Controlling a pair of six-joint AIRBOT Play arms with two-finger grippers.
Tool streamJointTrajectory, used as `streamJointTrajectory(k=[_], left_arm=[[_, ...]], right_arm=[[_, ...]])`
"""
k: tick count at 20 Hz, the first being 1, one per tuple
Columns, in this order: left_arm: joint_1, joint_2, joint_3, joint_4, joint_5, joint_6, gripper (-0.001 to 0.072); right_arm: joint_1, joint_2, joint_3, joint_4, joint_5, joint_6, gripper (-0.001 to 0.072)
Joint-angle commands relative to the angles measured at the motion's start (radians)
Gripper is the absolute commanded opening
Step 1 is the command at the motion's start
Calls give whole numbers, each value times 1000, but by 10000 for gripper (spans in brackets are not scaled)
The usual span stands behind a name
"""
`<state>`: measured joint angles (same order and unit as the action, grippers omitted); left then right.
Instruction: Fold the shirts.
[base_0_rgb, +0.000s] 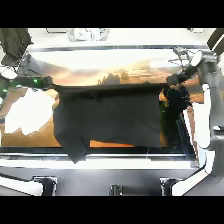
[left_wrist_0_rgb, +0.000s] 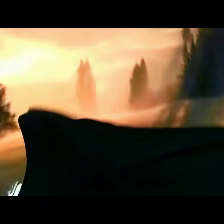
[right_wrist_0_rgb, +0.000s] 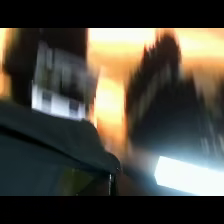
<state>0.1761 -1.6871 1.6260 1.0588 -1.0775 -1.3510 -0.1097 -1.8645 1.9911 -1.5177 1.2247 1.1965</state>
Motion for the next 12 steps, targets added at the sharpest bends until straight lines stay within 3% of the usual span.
streamJointTrajectory(k=[1,3,6,8,12], left_arm=[[-10,-135,38,-71,211,28,26],[-10,-158,60,-99,292,27,26],[-5,-167,65,-98,277,29,26],[27,-161,99,-98,183,28,26],[86,-174,132,-81,-179,24,25]], right_arm=[[1,-74,1,57,-330,89,31],[1,-86,1,59,-381,92,31],[1,-105,1,78,-256,91,31],[1,-87,1,73,-112,61,31],[21,-71,-10,95,230,-5,31]])
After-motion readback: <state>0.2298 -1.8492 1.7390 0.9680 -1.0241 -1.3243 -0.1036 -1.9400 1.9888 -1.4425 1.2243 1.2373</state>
